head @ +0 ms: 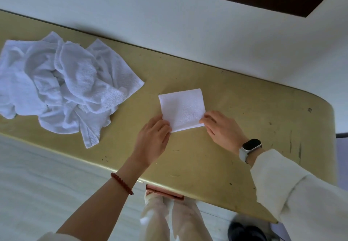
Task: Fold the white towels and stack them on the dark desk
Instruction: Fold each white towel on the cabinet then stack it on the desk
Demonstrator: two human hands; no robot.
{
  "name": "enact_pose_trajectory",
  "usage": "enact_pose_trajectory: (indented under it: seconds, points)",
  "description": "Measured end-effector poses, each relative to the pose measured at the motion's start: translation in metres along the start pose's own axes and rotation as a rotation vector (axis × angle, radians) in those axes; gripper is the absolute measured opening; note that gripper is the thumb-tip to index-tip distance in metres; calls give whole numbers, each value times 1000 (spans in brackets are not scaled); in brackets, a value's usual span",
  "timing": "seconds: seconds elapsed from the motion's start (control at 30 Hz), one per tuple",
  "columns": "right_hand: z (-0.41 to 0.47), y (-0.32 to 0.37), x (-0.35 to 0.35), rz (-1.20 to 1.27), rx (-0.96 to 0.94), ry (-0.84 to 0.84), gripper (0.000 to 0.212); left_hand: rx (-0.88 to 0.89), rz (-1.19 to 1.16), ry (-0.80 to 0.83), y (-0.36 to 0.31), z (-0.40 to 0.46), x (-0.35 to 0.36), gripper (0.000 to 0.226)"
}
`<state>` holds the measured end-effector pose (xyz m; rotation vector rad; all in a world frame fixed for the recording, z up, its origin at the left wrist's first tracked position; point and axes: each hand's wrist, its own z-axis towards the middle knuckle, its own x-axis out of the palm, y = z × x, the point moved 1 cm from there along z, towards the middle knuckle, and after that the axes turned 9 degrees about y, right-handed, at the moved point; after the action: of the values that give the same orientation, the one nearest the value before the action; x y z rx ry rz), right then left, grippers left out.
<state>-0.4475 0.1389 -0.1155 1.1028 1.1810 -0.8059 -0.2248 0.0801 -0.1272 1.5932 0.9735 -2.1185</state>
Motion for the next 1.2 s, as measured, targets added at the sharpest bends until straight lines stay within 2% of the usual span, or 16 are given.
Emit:
enact_pose_trajectory:
  seconds: [0.13, 0.2, 0.3, 0.37, 0.43, 0.53, 0.63, 0.7, 0.8, 0.93, 1.0, 1.07, 1.13, 1.2]
  points:
    - [-6, -1, 1, 15, 3, 29, 28, 5, 97, -27, 0, -1, 0, 14]
    - [-7, 1, 0, 28, 23, 21, 22, -12, 98, -39, -2, 0, -3, 15]
    - [-3, 7, -5, -18, 46, -73, 25, -35, 52, -103, -5, 9, -11, 18]
    - [11, 11, -8, -61, 94, -134, 33, -70, 88, -89, -6, 21, -14, 20]
    - [31, 17, -9, -97, 162, -103, 41, -153, 192, 32, -7, 34, -13, 32]
    - [59, 24, 1, -166, 262, 70, 50, -276, 302, 279, -10, 51, -5, 45]
    - [69, 23, 14, -142, 344, 231, 52, -303, 338, 484, -5, 54, 3, 57]
    - [64, 19, 21, -90, 350, 294, 57, -317, 294, 537, 3, 49, 11, 64]
    - [59, 13, 27, -14, 340, 342, 69, -354, 228, 516, 10, 44, 15, 71]
    - [61, 11, 25, -5, 342, 402, 74, -375, 200, 536, 6, 48, 10, 64]
    - [61, 10, 17, 6, 320, 371, 71, -384, 220, 569, 3, 51, 3, 64]
    - [54, 12, 5, -13, 283, 266, 55, -402, 248, 562, -1, 51, -4, 63]
    - [38, 18, 0, -27, 210, 127, 42, -436, 226, 450, -5, 44, -14, 56]
    - [16, 25, 1, -57, 89, 64, 36, -424, 209, 268, -10, 33, -22, 46]
